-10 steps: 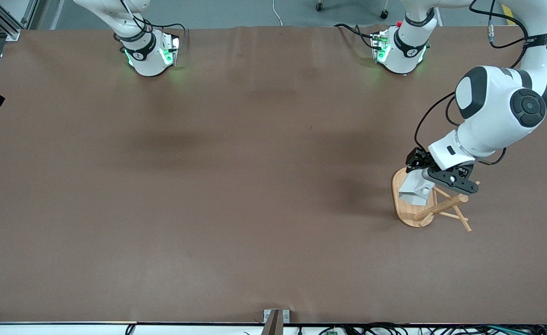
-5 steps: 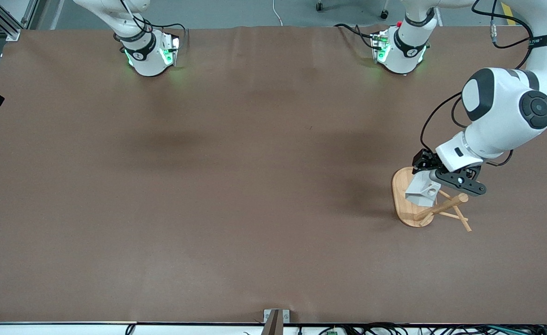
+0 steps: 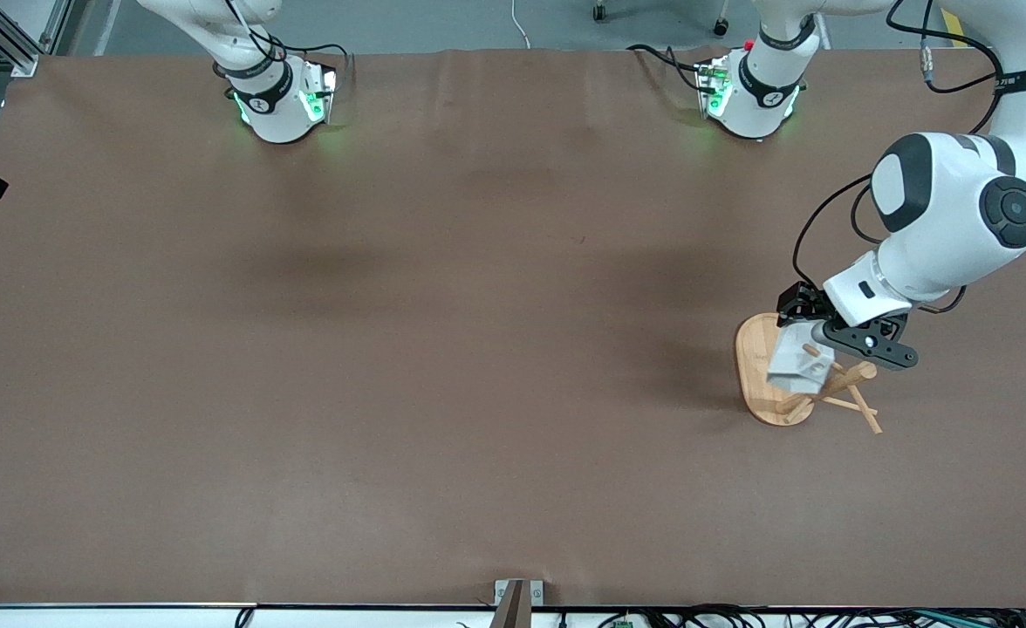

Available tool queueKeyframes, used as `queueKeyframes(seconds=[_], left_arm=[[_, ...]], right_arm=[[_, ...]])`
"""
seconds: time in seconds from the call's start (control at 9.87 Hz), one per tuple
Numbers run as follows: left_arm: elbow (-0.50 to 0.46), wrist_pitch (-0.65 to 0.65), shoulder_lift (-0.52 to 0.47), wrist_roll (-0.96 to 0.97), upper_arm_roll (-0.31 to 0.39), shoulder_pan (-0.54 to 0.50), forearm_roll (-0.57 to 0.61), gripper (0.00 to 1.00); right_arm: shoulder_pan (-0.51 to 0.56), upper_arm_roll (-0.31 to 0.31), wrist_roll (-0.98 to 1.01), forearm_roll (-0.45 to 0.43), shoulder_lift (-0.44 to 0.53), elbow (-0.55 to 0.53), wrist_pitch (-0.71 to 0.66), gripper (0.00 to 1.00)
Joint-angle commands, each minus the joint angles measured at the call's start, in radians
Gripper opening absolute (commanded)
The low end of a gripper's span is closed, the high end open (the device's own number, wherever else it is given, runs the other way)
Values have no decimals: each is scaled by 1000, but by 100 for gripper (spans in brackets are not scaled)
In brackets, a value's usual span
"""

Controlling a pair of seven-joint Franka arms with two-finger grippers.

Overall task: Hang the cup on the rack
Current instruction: 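Open the left gripper and raise it away from the rack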

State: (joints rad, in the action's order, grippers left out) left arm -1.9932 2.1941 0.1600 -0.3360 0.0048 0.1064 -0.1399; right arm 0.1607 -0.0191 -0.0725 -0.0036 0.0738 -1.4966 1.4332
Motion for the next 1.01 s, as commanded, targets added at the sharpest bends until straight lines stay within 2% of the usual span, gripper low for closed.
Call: queueKeyframes(seconds=[0.0, 0.2, 0.3, 0.51, 0.61, 0.81, 0.91], left_arm=[[-1, 7, 16, -9, 4, 1, -23, 100], [13, -23, -29, 76, -3, 1, -29, 100], [23, -80, -68, 182, -23, -1, -27, 100], [83, -225, -105, 270, -109, -87, -15, 100], [88, -252, -153, 325, -135, -124, -10, 100], [131, -347, -209, 428, -176, -163, 66, 100], [146, -375, -238, 414, -202, -192, 118, 100]], right_arm=[[5, -2, 10, -9, 1, 4, -10, 100], [5, -2, 10, -9, 1, 4, -10, 100], [6, -2, 10, -9, 1, 4, -10, 100], [6, -2, 10, -9, 1, 4, -10, 100], [6, -2, 10, -9, 1, 4, -10, 100], [6, -2, 10, -9, 1, 4, -10, 100], [6, -2, 10, -9, 1, 4, -10, 100]])
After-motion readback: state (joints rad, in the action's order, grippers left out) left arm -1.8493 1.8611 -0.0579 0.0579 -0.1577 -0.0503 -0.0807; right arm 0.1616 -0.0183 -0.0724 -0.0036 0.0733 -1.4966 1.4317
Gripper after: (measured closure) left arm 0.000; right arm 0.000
